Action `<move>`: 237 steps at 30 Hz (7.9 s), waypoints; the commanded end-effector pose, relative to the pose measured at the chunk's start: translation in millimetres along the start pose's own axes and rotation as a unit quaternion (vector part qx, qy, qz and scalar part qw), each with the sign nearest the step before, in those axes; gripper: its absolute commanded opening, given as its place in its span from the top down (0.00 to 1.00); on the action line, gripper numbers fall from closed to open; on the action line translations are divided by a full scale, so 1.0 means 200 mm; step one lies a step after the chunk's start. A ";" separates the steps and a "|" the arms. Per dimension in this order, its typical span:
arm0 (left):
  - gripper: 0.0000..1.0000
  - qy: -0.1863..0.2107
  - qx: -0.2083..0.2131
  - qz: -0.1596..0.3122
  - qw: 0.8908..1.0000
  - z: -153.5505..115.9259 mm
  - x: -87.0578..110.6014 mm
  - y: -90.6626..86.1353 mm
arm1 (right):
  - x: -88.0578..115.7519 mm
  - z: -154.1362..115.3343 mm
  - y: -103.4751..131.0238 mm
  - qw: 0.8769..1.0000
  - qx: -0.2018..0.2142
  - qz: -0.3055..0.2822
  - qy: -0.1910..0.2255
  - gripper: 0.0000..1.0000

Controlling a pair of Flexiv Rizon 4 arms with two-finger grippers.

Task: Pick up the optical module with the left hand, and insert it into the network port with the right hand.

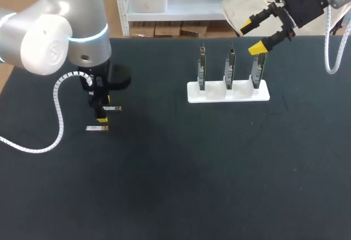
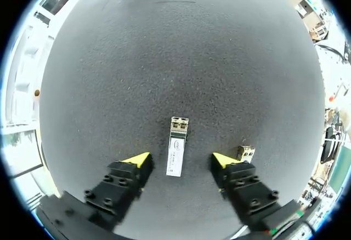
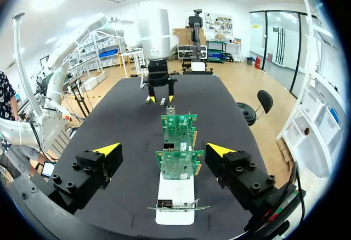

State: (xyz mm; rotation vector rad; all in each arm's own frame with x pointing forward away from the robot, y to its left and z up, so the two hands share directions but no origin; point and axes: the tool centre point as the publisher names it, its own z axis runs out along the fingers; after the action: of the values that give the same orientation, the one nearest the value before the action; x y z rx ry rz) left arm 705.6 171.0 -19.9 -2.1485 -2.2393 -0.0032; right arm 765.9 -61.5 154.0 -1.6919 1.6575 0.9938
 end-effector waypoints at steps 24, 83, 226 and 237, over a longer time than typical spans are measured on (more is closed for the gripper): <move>1.00 -0.050 -0.024 -0.025 0.998 -0.17 -0.02 -0.02 | 0.00 0.00 0.01 1.000 0.001 -0.001 -0.001 0.00; 1.00 -0.467 -0.083 0.035 0.880 -1.10 -0.76 0.33 | 0.00 0.00 0.01 1.000 0.001 -0.001 -0.001 0.00; 1.00 -0.645 0.034 0.022 0.763 -1.03 -1.75 0.20 | 0.00 0.00 0.01 1.000 0.001 -0.001 -0.001 0.00; 1.00 -0.641 0.038 0.022 0.766 -1.00 -1.77 0.21 | 0.00 0.00 0.01 1.000 0.001 -0.001 -0.001 0.00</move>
State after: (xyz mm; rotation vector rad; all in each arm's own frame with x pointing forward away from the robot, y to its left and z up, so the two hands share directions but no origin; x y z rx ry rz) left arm 763.7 -183.3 169.1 -2.4140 -2.4435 2.0853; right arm 765.9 -61.5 154.0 -1.6919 1.6575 0.9938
